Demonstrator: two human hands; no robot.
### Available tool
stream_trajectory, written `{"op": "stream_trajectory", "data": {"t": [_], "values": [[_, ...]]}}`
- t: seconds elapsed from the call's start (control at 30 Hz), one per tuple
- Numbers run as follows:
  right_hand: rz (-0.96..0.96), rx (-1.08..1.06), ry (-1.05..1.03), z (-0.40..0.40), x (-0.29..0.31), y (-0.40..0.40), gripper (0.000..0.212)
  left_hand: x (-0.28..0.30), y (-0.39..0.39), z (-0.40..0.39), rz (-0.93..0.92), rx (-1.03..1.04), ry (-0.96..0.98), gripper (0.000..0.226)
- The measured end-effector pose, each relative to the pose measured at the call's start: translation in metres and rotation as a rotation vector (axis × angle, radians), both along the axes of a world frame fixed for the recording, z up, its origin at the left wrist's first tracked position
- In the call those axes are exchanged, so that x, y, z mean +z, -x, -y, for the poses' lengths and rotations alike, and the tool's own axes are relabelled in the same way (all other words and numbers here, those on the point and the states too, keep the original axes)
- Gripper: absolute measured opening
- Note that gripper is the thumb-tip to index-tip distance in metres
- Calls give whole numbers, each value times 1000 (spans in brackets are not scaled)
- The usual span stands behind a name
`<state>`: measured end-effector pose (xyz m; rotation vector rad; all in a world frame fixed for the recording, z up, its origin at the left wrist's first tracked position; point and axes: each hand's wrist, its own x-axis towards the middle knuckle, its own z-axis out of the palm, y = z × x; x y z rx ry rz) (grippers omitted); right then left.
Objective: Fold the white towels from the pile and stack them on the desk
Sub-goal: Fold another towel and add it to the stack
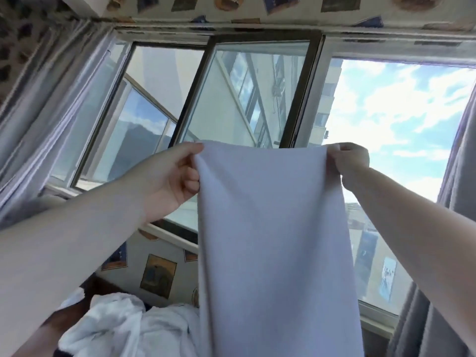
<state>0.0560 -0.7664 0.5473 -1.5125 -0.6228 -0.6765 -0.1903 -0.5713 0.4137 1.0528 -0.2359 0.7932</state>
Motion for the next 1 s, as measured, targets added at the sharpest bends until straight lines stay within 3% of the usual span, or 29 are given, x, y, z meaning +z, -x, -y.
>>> {"op": "stream_trajectory", "data": {"t": [0.07,0.17,0.33,0.47,0.53,0.67,0.87,1.0], "values": [[15,-2,99,-50,-16,-2,9,-37,6,-9,-40,72,109,16],[-28,24,359,-128,-89,-5,12,-135,16,-30,-160,236,332,10],[-242,96,882,-221,-297,2,16,-341,45,-60,-546,558,642,17],[-346,132,1080,-281,-428,19,22,-445,69,-115,-854,725,671,23],[-378,158,1101,-319,-458,30,16,-469,84,-154,-950,775,598,21],[-451,233,1056,-403,-480,54,25,-489,115,-236,-1067,820,417,15],[-473,217,1003,-497,-494,81,15,-497,151,-345,-1167,718,226,14],[-481,201,1028,-530,-507,85,8,-509,155,-382,-1234,668,207,8]]}}
